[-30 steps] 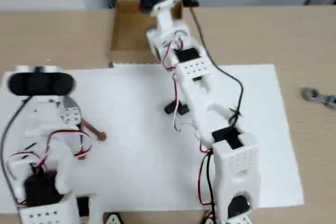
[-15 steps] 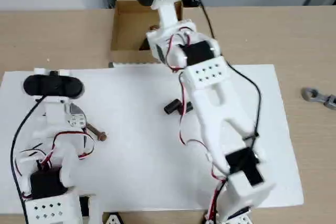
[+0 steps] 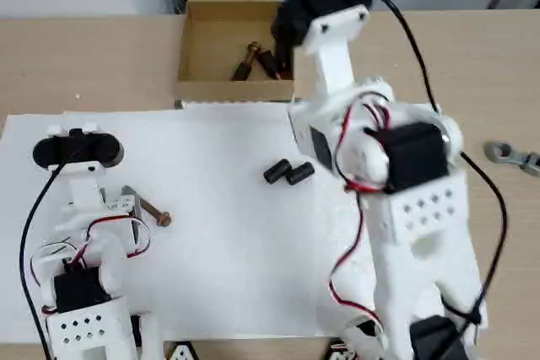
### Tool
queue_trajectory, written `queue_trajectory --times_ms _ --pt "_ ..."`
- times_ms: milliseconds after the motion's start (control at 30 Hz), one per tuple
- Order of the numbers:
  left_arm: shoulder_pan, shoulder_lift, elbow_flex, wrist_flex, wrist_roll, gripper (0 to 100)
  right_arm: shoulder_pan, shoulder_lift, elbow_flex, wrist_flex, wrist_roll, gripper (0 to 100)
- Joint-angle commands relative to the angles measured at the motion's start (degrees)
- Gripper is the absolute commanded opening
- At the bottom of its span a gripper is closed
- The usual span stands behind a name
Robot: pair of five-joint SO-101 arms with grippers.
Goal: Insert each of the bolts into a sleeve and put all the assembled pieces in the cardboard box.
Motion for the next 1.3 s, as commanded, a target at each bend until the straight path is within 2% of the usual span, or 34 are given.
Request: queue_trajectory --times_ms 0,233,433,733,933,1267 --pt "0.0 0.09 -0.13 -1.05 0.35 11 1.45 -5.23 0.44 1.54 -0.18 16.9" --pt "0.0 2.29 -0.48 -0.26 0.53 13 2.42 -13.49 15.74 1.27 -0.26 16.9" --pt "-0.26 19.52 -8.48 0.18 2.37 13 2.42 -23.96 26.29 -3.82 -0.26 16.7" --pt "-0.35 47.12 -31.16 16.79 0.7 12 2.51 -29.23 33.67 -6.73 -0.26 16.7" --pt "-0.35 48.7 -35.56 25.05 -2.55 10 4.53 -29.41 33.67 -6.73 -0.35 16.7" --pt "-0.18 48.88 -35.56 24.97 -2.29 11 5.14 -29.41 33.67 -6.73 -0.35 16.7"
